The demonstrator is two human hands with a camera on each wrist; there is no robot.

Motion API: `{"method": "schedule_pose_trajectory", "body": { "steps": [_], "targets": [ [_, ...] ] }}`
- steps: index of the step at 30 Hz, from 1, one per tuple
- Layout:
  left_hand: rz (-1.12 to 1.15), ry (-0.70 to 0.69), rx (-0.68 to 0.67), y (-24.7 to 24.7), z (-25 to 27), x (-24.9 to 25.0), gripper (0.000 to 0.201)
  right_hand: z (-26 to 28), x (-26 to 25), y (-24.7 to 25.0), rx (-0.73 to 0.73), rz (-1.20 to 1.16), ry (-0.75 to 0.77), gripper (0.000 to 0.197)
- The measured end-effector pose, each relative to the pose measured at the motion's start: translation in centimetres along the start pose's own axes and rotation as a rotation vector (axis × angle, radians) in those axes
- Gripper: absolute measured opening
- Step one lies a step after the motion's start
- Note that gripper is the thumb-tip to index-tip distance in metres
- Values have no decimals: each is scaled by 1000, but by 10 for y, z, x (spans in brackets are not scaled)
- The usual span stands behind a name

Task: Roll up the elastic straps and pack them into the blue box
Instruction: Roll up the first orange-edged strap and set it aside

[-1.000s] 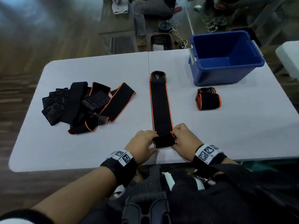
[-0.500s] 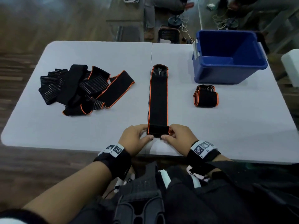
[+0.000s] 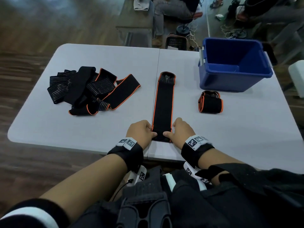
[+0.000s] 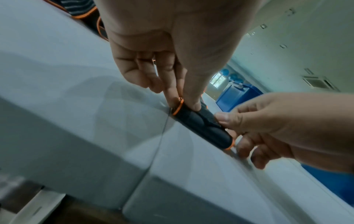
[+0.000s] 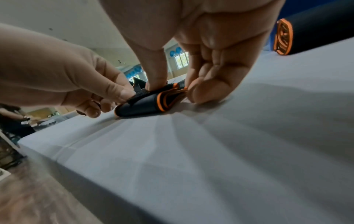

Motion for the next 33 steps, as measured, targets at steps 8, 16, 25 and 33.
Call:
{"method": "schedule_pose_trajectory", "body": {
  "steps": [8, 16, 25, 33],
  "targets": [
    [-472, -308, -24, -10, 0, 25, 21, 0, -22, -7, 29, 264, 223, 18],
    [-613, -398, -183, -19, 7, 15, 50, 19, -18, -20, -42, 482, 273, 39],
    [-308, -427, -83, -5, 0, 8, 39, 12, -10, -4, -39, 92, 223, 40],
    [6, -260, -43, 5, -26, 11, 16, -10, 3, 14, 36, -187, 55, 20]
  ]
}}
Point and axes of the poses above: each hand's wrist, its own z-axis away from the middle knuckle, its own y-axis out of the back of the hand, x = y × z, the point moved 7 cm from there along -z, towards the middle knuckle, and after that the axes turned 12 degrees about -x, right-handed, at the moved point
